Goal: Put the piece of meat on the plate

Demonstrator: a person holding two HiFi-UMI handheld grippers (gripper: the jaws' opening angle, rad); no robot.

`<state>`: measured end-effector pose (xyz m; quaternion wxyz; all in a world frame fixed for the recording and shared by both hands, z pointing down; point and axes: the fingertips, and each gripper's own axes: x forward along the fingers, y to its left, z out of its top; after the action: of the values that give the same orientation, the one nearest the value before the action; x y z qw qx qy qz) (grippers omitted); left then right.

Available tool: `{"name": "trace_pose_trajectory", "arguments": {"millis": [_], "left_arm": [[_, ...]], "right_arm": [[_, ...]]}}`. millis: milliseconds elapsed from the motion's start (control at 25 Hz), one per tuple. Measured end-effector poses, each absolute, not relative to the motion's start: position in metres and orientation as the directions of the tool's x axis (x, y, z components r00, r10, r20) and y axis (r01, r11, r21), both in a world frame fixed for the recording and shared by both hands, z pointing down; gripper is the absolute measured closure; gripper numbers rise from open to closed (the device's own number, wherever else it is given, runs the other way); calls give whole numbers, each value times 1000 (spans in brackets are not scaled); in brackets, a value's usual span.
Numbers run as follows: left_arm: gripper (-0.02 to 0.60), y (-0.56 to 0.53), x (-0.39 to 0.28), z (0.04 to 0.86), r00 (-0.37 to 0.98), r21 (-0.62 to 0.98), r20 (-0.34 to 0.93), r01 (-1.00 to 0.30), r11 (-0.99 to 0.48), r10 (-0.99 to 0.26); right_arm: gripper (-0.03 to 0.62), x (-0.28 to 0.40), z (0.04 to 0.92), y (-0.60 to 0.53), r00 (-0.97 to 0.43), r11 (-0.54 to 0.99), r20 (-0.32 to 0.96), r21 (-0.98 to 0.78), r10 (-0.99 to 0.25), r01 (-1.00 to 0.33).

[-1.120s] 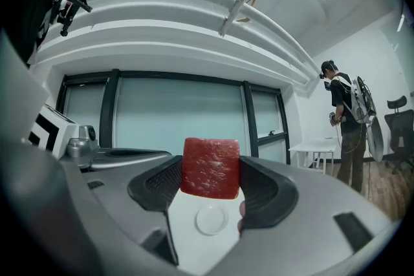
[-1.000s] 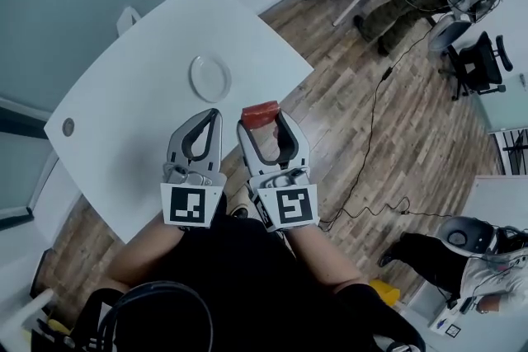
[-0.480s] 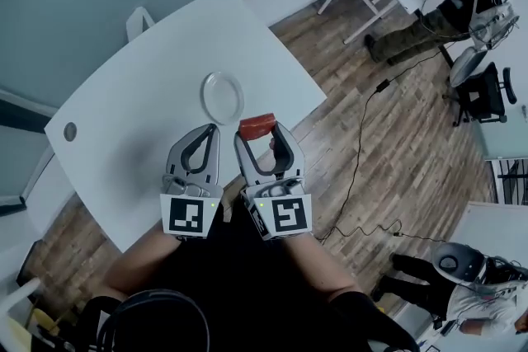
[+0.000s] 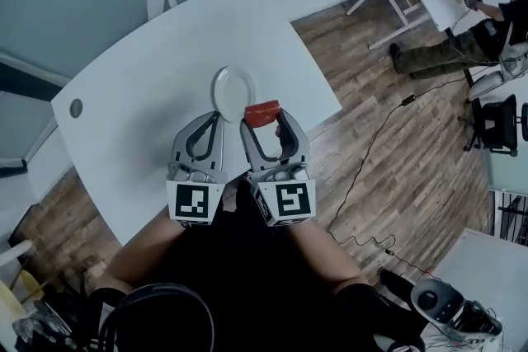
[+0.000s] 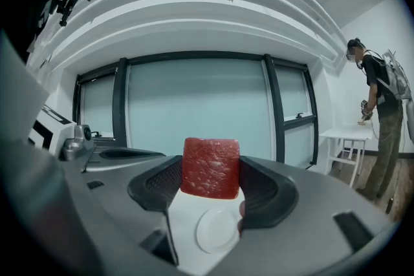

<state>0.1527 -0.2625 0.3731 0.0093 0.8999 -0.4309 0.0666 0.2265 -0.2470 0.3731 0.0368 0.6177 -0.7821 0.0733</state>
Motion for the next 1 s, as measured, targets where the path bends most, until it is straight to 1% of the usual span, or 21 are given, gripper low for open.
{"name": "trace_pose_trajectory", "arguments": {"millis": [120, 280, 600, 1000], "left_arm": [[583, -265, 152, 384, 595, -32, 147, -796, -605, -790], [583, -275, 154, 390, 582, -34, 145, -805, -592, -800], [583, -298, 155, 421, 560, 3, 230, -818, -575, -796], [583, -323, 149, 462, 535, 15, 298, -831, -557, -790]], "right_arm": [[316, 225, 387, -252, -260, 250, 187, -74, -947, -965], [316, 224, 396, -266, -283, 273, 204, -79, -937, -959], [316, 225, 428, -288, -308, 288, 279, -111, -910, -951], [316, 214, 473, -310, -331, 303, 379, -132, -864, -944]]}}
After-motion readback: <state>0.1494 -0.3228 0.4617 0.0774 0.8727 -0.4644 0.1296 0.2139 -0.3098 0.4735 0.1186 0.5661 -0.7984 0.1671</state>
